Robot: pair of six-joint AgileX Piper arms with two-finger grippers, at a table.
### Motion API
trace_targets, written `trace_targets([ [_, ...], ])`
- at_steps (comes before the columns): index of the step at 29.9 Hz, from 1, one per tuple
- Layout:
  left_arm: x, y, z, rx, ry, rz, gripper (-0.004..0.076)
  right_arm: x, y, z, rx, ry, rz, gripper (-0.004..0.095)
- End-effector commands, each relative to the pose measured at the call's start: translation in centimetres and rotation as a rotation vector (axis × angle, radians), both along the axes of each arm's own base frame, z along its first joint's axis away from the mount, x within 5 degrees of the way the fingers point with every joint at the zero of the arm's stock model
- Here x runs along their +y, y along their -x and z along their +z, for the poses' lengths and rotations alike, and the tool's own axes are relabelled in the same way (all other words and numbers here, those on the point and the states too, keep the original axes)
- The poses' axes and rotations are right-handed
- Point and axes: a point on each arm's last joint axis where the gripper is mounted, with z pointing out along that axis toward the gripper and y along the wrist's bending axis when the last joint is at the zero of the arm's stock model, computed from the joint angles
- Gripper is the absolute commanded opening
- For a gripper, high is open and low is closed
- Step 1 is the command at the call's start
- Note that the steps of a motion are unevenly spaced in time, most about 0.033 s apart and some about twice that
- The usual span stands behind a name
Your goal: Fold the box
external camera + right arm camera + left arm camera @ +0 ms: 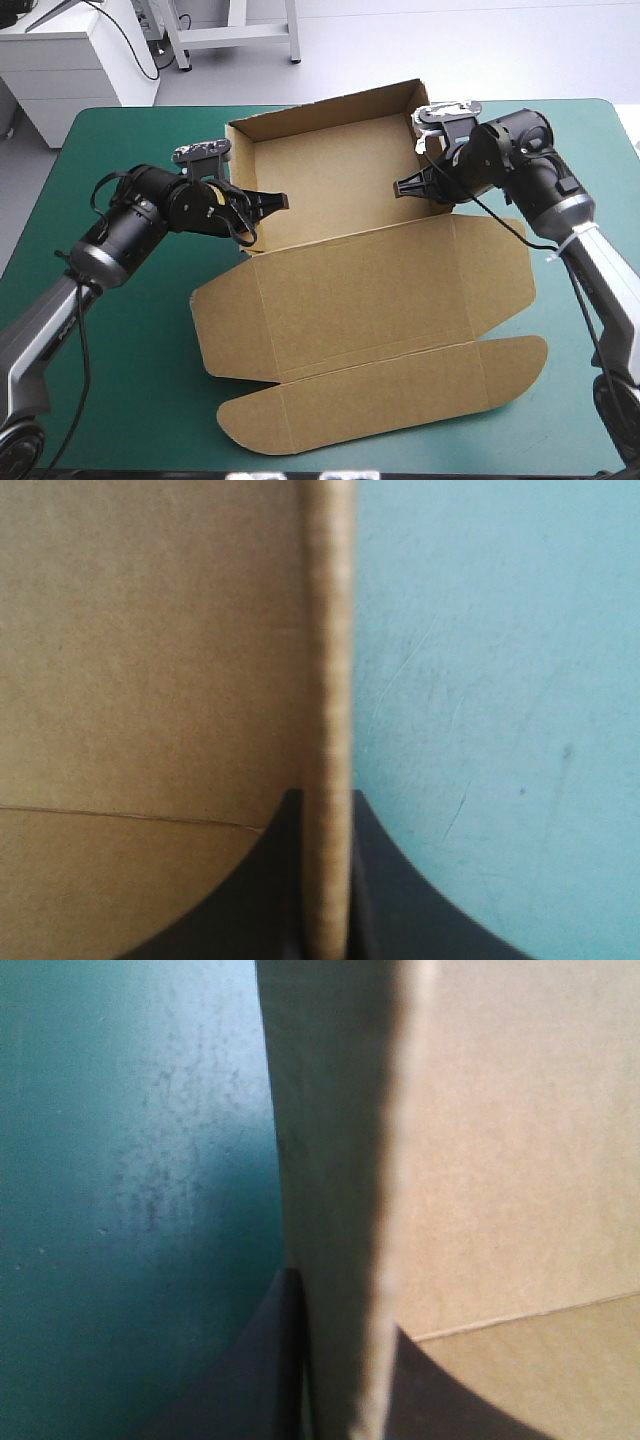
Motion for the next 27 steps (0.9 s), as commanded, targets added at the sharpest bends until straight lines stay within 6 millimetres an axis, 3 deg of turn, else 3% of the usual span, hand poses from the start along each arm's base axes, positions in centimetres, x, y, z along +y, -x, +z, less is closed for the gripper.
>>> trace_targets([
  [1,-0.1,-0.2,3.4,-0.052,-0.071,-0.063,-0.0008,-0.6,0.1,0.7,-0.023,0.006,-0.043,-0.0018],
  [6,-0.8,-2.5,2.5,0.069,-0.200,-0.085,-0.0008,0.0,-0.3,-1.7,0.068,-0.020,-0.036,-0.0018],
  [12,-2.0,-4.9,-1.2,0.186,-0.274,-0.123,-0.0008,0.5,-0.7,-6.5,0.202,-0.011,-0.024,-0.0020],
  [20,-4.4,-6.6,-6.3,0.362,-0.196,-0.184,-0.0008,0.7,-1.3,-8.3,0.241,0.011,-0.010,-0.0018],
  [27,-4.5,-6.8,-7.0,0.373,-0.211,-0.183,-0.0008,1.0,-1.7,-9.2,0.264,0.010,-0.003,-0.0020],
])
